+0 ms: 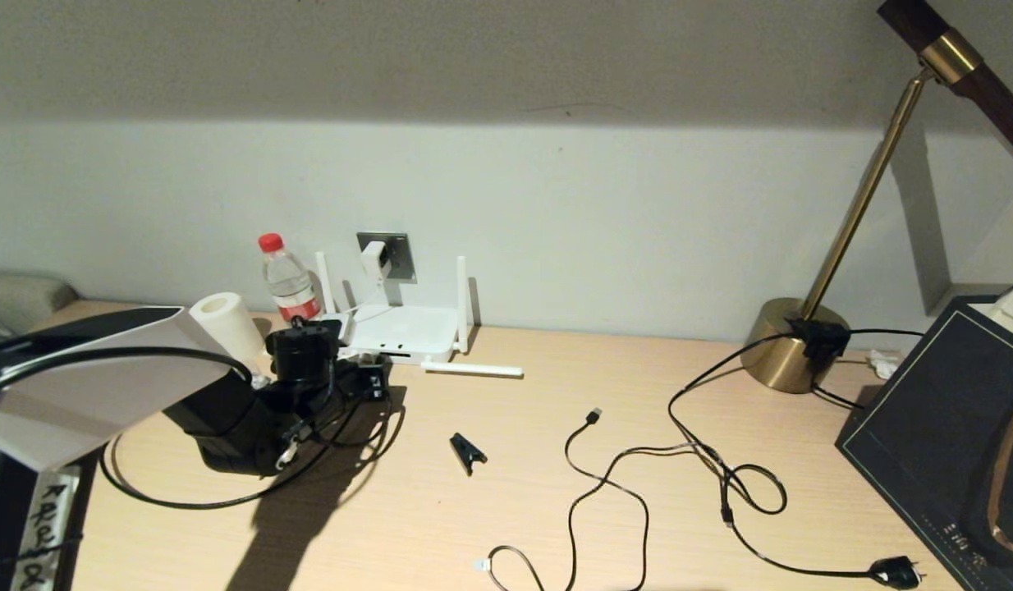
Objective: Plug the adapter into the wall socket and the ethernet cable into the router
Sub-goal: Plug cable into router interface
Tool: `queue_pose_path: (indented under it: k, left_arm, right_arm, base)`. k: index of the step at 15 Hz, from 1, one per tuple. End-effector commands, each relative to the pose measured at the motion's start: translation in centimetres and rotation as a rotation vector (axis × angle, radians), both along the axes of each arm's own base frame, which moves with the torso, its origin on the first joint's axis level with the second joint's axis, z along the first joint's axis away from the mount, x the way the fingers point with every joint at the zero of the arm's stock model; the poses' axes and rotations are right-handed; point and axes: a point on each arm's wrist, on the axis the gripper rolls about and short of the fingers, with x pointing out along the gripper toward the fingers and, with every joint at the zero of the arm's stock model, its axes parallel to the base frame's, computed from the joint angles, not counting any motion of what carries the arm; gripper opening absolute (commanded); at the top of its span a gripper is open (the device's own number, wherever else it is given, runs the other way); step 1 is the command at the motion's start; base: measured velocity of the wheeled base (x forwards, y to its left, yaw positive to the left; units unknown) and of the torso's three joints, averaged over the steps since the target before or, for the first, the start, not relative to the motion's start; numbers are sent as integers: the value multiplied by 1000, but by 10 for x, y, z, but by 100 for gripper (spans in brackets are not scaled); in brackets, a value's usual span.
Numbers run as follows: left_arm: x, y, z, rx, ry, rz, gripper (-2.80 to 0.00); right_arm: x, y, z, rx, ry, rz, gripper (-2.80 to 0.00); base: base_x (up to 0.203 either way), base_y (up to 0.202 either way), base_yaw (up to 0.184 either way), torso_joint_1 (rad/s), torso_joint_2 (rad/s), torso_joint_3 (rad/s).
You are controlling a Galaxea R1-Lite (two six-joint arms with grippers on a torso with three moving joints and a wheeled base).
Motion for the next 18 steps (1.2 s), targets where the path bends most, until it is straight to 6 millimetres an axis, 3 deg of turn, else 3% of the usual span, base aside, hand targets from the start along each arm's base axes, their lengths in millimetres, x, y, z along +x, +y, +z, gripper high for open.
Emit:
queue_pose_path:
  k: [1,18]
  left_arm:
    - [1,0,2,-2,-10,2,-280]
    - [4,3,0,-2,-12,10,-280]
  right_arm:
    - [0,0,0,0,0,0,-280]
    - [0,0,0,0,0,0,-280]
  base:
    - [0,0,0,0,0,0]
    - [0,0,0,0,0,0]
